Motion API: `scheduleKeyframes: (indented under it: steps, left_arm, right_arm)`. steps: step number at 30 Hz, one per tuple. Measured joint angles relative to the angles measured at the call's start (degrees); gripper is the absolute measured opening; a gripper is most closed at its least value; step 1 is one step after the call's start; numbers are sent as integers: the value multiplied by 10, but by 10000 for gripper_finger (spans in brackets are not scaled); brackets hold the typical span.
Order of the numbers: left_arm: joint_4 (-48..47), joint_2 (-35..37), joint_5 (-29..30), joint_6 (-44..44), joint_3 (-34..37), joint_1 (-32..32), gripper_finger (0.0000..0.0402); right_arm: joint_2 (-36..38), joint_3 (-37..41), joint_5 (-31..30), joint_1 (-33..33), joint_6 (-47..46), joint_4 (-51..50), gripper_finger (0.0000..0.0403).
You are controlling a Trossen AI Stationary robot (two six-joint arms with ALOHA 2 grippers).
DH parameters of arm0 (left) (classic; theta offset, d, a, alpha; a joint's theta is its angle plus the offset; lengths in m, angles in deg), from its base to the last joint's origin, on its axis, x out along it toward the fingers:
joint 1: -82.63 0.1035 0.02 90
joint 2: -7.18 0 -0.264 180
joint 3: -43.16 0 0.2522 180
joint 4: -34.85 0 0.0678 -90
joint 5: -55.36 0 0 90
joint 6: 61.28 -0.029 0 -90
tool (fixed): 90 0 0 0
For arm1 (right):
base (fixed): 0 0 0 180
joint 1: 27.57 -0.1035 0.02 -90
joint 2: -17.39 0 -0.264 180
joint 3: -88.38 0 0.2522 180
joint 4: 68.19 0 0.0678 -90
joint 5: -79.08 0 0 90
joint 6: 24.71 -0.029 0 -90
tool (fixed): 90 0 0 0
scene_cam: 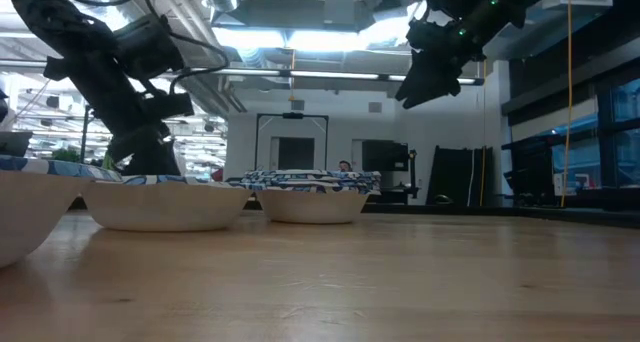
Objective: Nest bowls inside each other
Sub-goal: Stack the white and blue bowl on the white and blue bowl on the table
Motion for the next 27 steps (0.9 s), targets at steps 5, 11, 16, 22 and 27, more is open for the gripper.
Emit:
scheduleKeyframes:
  steps: [5, 11, 16, 22, 27]
  left_arm:
    - [30, 0, 1, -1, 0, 2, 240]
    - [31, 0, -17, 0, 0, 12, 194]
    - [31, 0, -25, 0, 0, 13, 172]
    - [30, -3, -25, 0, 0, 13, 160]
    - [30, -24, -25, 3, 0, 13, 144]
  right_arm:
    - [0, 0, 0, 0, 0, 0, 205]
    - [0, 0, 0, 0, 1, -1, 205]
    - [0, 0, 0, 0, 1, -1, 205]
    - [0, 0, 0, 0, 1, -13, 205]
    - [0, 0, 0, 0, -1, -27, 205]
